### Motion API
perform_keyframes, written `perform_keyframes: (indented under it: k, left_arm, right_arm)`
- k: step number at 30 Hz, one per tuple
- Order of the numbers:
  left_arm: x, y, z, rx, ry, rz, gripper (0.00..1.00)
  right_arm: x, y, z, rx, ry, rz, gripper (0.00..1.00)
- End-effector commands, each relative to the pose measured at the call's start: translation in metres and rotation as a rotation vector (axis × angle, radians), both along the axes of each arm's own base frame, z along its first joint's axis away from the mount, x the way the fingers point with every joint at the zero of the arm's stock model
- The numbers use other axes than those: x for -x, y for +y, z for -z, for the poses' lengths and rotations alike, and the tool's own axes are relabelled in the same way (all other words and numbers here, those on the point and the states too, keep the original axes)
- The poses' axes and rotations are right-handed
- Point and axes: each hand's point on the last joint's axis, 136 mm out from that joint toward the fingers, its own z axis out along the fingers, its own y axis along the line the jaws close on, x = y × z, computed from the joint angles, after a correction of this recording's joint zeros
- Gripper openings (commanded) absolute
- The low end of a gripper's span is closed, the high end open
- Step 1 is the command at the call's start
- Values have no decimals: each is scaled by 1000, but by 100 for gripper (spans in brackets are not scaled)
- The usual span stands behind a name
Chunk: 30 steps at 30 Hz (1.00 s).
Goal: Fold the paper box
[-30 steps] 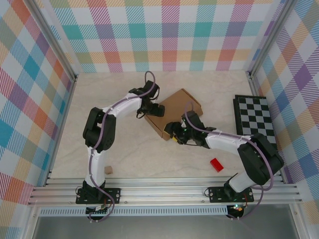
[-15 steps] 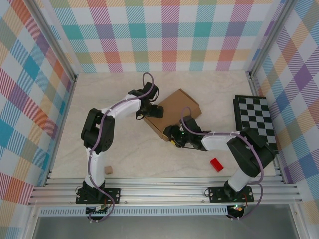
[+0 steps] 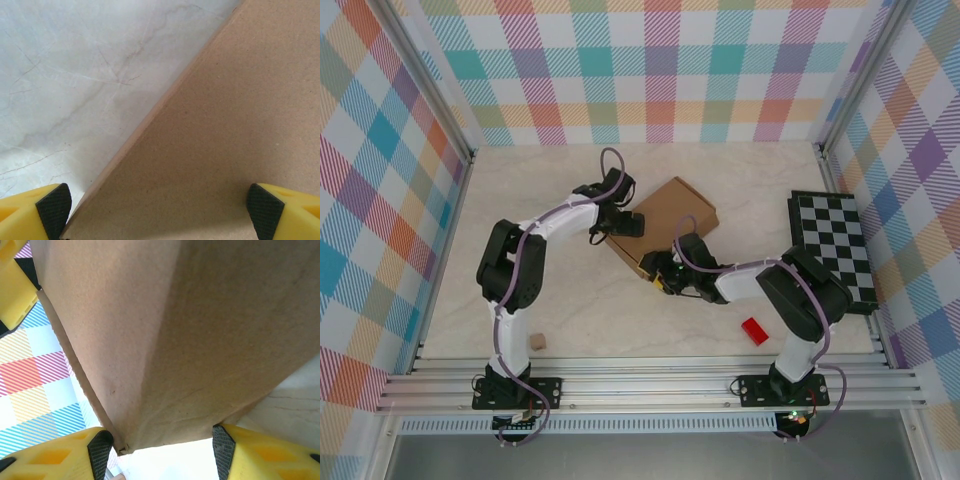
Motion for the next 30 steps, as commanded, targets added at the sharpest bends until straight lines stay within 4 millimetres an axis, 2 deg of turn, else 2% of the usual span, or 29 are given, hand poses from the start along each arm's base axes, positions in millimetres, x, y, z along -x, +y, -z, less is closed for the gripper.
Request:
perform_keyframes:
  k: [1, 12, 18, 24, 30]
  left_arm:
    - [60, 4, 39, -33, 223, 9, 93]
    - [73, -8, 50, 54, 261, -21, 92]
    - [68, -7, 49, 44, 250, -26, 92]
    - [56, 12, 52, -8, 238, -37, 92]
    - [51, 24, 52, -47, 228, -35, 92]
  right_arm:
    - [-24, 15, -21, -79, -92, 43, 59]
    - [-37, 35, -37, -195, -134, 69, 59]
    - [-31, 45, -38, -176, -117, 49, 60]
    - [-11, 17, -32, -40, -105, 27, 63]
    - [-8, -18, -40, 2, -126, 47, 64]
